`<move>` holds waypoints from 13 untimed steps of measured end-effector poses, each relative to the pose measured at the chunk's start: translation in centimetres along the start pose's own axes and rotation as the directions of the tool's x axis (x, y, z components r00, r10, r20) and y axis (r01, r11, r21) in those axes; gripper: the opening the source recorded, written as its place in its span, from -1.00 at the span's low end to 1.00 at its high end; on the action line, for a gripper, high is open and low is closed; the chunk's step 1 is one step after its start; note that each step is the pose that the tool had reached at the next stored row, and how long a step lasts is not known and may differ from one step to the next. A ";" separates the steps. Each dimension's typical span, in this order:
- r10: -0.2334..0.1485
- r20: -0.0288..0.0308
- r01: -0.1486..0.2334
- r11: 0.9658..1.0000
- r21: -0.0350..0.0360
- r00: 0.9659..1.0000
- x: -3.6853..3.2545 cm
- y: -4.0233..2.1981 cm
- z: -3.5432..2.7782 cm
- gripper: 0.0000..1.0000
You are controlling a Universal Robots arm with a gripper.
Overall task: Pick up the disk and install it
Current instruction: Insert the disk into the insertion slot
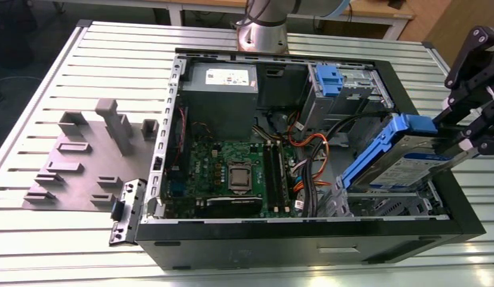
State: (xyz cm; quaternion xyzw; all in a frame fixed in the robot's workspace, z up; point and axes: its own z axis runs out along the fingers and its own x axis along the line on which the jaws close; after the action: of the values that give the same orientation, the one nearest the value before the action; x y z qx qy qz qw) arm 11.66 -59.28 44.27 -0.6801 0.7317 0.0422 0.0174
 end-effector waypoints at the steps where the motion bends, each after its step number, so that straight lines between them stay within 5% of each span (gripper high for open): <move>1: 0.000 0.000 0.000 1.000 0.000 1.000 0.02 -0.01 0.18 -0.31; 13: 0.001 -0.001 -0.001 1.000 -0.007 1.000 0.28 -0.09 2.34 -0.31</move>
State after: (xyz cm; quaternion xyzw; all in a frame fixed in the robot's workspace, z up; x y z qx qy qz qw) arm 11.66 -59.37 41.92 -0.6799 0.7318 0.0447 0.0145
